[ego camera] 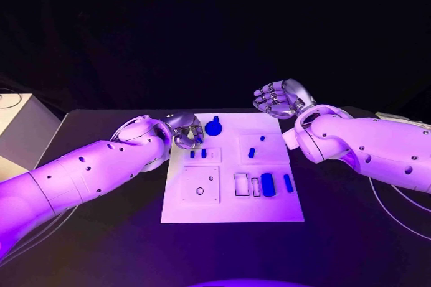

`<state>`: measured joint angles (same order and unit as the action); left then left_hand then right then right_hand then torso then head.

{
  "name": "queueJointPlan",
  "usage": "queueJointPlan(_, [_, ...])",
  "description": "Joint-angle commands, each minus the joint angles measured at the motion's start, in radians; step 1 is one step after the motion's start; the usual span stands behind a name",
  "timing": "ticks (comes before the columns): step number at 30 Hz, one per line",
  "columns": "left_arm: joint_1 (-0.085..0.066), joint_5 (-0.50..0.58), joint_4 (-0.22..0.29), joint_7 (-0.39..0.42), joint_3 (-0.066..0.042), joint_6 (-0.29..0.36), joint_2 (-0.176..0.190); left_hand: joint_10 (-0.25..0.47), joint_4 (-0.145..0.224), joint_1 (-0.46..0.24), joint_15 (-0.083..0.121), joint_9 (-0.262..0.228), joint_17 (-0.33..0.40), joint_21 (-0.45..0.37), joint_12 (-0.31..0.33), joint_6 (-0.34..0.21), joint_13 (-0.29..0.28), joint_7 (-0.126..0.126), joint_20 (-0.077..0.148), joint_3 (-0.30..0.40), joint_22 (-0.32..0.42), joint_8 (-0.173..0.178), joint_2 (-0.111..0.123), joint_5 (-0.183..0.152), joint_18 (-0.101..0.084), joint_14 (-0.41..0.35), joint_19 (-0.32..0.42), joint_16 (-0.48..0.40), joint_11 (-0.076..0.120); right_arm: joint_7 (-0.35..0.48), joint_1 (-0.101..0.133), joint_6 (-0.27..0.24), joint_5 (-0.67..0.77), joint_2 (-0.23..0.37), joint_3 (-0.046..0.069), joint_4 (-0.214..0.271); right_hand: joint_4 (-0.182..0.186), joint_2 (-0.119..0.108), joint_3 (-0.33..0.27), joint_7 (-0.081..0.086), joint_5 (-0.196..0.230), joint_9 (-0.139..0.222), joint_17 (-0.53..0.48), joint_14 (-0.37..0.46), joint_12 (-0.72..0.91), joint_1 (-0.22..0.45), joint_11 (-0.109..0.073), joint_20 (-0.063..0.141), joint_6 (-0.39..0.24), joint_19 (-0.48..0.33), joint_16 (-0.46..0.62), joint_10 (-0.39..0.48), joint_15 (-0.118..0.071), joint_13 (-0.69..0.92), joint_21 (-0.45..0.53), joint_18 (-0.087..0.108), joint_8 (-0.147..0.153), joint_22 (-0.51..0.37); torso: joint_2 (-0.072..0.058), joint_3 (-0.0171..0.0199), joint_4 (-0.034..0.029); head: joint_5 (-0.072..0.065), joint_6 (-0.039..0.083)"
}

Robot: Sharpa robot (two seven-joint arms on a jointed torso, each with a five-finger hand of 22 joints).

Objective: Assemble the parts on the task board

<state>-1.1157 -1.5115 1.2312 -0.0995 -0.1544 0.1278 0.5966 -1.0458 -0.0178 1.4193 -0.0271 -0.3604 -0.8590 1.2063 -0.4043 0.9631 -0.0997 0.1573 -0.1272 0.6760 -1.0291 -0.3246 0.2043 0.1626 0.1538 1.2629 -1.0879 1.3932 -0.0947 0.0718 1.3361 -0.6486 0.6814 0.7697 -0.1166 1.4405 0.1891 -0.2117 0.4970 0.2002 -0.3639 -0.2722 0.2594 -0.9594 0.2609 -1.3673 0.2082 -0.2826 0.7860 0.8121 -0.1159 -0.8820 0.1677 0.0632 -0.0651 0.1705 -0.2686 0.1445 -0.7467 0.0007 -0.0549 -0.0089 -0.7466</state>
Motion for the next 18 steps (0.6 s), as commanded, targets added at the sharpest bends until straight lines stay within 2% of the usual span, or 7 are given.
queueJointPlan(1, [0.002, -0.003, -0.006, -0.013, 0.004, -0.035, -0.002, -0.008, 0.005, -0.006, 0.000, -0.001, 0.001, -0.004, 0.003, 0.006, 0.001, -0.001, 0.001, -0.002, 0.001, 0.006, 0.000, -0.005, -0.010, -0.006, 0.008, -0.003, -0.001, 0.013, 0.000, -0.003, 0.014, 0.001, 0.000, 0.003, -0.001, 0.002, -0.003, 0.066, -0.005, 0.001, -0.001, -0.005, -0.005, 0.008, 0.000, -0.002, 0.004, -0.001, 0.003, -0.008, 0.002, -0.001, 0.001, 0.012, 0.006, -0.001, 0.001, -0.0001, -0.0010, -0.001, -0.003])
queueJointPlan(10, [0.002, -0.001, -0.008, -0.010, 0.008, -0.024, -0.007, -0.009, 0.004, -0.007, 0.000, -0.001, 0.003, -0.004, 0.005, 0.006, 0.001, 0.000, 0.001, -0.003, 0.000, 0.006, 0.000, -0.006, -0.011, -0.007, 0.007, -0.004, -0.001, 0.013, 0.000, -0.003, 0.014, 0.002, 0.000, 0.004, -0.001, 0.002, -0.003, 0.066, -0.005, 0.001, -0.001, -0.005, -0.005, 0.008, 0.000, -0.002, 0.004, -0.001, 0.003, -0.008, 0.002, -0.001, 0.001, 0.012, 0.006, -0.001, 0.002, 0.0002, -0.0006, -0.001, -0.004])
queueJointPlan(18, [0.002, 0.004, -0.001, -0.010, 0.009, -0.043, -0.008, -0.019, 0.006, -0.006, 0.001, -0.003, 0.006, -0.006, 0.006, 0.015, -0.002, -0.003, 0.001, -0.005, 0.002, 0.005, -0.004, -0.008, -0.010, -0.010, 0.011, -0.003, 0.002, 0.012, 0.000, -0.002, 0.014, 0.002, 0.000, 0.004, -0.001, 0.002, -0.003, 0.066, -0.005, 0.001, -0.001, -0.005, -0.005, 0.008, 0.000, -0.002, 0.004, -0.001, 0.003, -0.008, 0.002, -0.001, 0.001, 0.012, 0.006, -0.001, 0.002, 0.0004, -0.0009, -0.001, -0.005])
